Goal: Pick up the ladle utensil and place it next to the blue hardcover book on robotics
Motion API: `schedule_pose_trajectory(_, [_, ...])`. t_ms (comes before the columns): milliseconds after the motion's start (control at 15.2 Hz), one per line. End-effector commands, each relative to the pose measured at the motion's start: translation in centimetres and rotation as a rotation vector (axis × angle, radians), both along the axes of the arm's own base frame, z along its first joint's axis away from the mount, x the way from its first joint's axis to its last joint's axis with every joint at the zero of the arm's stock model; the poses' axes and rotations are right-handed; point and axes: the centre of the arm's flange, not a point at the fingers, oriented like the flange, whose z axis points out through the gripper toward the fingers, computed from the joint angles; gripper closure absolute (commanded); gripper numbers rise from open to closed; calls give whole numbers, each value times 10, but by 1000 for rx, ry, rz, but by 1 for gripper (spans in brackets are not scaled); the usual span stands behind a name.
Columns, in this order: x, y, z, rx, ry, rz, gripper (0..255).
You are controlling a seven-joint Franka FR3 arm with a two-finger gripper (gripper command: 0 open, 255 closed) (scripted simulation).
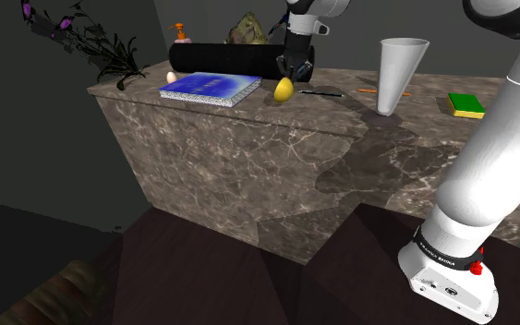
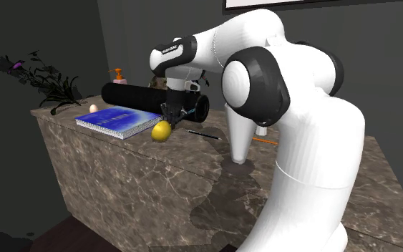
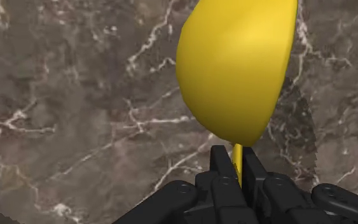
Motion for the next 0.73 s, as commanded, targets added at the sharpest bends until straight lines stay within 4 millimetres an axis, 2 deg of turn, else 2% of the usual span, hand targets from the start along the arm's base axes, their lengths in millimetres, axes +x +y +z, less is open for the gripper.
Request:
schedule_pose_trajectory(0, [-1,-1,-11,0,-1,0,255])
schedule_pose_trajectory(396, [-1,-1,-41,0,-1,0,255])
schedule_pose_trajectory(660, [-1,-1,-41,0,-1,0,255])
